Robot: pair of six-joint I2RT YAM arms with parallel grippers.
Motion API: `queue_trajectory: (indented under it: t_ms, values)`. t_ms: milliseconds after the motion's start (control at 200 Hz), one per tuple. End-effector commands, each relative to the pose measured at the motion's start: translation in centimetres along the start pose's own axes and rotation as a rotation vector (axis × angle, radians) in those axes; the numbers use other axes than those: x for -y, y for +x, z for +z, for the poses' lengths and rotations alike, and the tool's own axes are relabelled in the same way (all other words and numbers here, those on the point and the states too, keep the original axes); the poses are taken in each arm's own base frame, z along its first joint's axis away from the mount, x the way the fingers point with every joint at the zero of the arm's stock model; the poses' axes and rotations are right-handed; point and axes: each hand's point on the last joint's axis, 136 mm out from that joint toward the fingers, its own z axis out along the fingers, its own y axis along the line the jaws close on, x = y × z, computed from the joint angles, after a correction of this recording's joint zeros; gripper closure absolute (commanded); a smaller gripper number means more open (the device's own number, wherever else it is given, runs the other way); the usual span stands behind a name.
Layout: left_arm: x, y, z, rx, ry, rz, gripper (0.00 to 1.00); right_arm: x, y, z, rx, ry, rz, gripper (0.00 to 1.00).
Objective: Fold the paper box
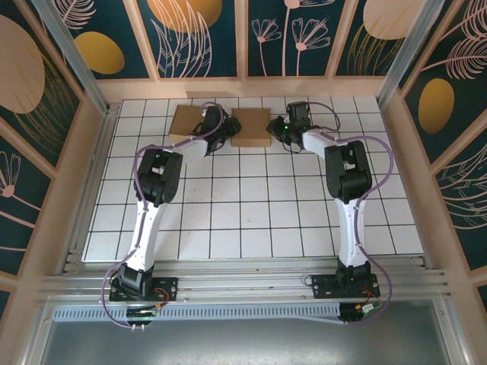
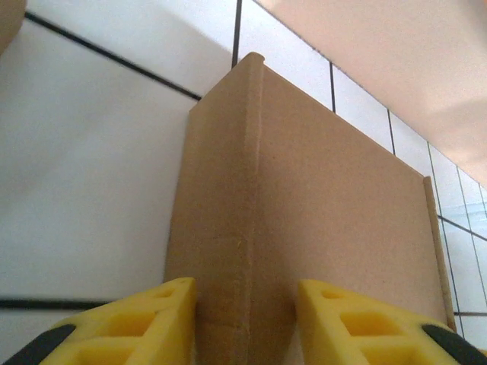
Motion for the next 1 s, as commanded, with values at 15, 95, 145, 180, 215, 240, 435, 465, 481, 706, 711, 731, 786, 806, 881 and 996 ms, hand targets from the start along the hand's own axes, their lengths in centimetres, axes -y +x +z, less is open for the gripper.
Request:
queue_trajectory:
  t_ms: [15,95,145,180,215,240,435,465,481,706,711,731,786,806,881,996]
  values:
    - [2.4,1.8,0.0,-0.091,0.059,0.055,0.55,-3.4,-0.1,-0.5,-0.039,-0.045,-0.068,0.69]
    - [3.8,0.4,-1.9,-0.062,0.076,0.065,0.44,-5.1,-2.0,-2.6,-0.030,-0.052,-0.111,0.58]
    - [4.8,-0.5,-3.8,-0.037,0.088,0.082,0.32,-6.5,-3.1,-4.7,-0.015,-0.064,-0.139,0.53]
    - [5.4,-1.0,-5.4,-0.022,0.093,0.098,0.23,-7.3,-3.6,-6.4,-0.002,-0.071,-0.168,0.51]
    - [6.0,-1.7,-7.3,0.000,0.091,0.123,0.17,-8.0,-3.9,-8.2,0.011,-0.072,-0.202,0.49]
    - [6.3,-2.1,-8.8,0.018,0.086,0.138,0.14,-8.2,-3.9,-9.5,0.020,-0.064,-0.226,0.48]
    - [5.1,-4.5,-23.2,0.245,-0.020,0.269,0.06,-3.3,-2.7,-19.2,0.204,0.067,-0.329,0.39]
    - [4.1,-4.5,-25.4,0.284,-0.054,0.301,0.05,-2.4,-2.7,-20.8,0.257,0.075,-0.341,0.39]
    - [3.6,-4.5,-26.5,0.306,-0.073,0.320,0.05,-1.2,-2.4,-21.3,0.275,0.095,-0.343,0.38]
    - [-7.7,-2.5,-38.3,0.613,-0.428,0.508,0.01,10.7,0.1,-27.1,0.643,0.351,-0.470,0.09]
    - [-7.9,-2.4,-38.4,0.617,-0.436,0.511,0.01,10.9,0.3,-27.1,0.647,0.352,-0.474,0.09]
    - [-8.8,-2.1,-38.7,0.629,-0.460,0.527,0.01,11.4,0.5,-27.1,0.660,0.353,-0.494,0.09]
    - [-10.8,-1.5,-39.4,0.674,-0.497,0.569,0.01,12.2,0.9,-27.0,0.694,0.350,-0.551,0.07]
    - [-11.5,-1.4,-39.7,0.691,-0.509,0.573,0.01,12.4,1.0,-26.9,0.702,0.346,-0.556,0.06]
    - [-14.0,-1.2,-40.2,0.728,-0.515,0.563,0.01,13.2,1.0,-25.8,0.695,0.345,-0.600,0.05]
    - [-16.5,-2.0,-40.8,0.791,-0.466,0.514,0.01,13.5,1.3,-26.1,0.743,0.296,-0.651,0.01]
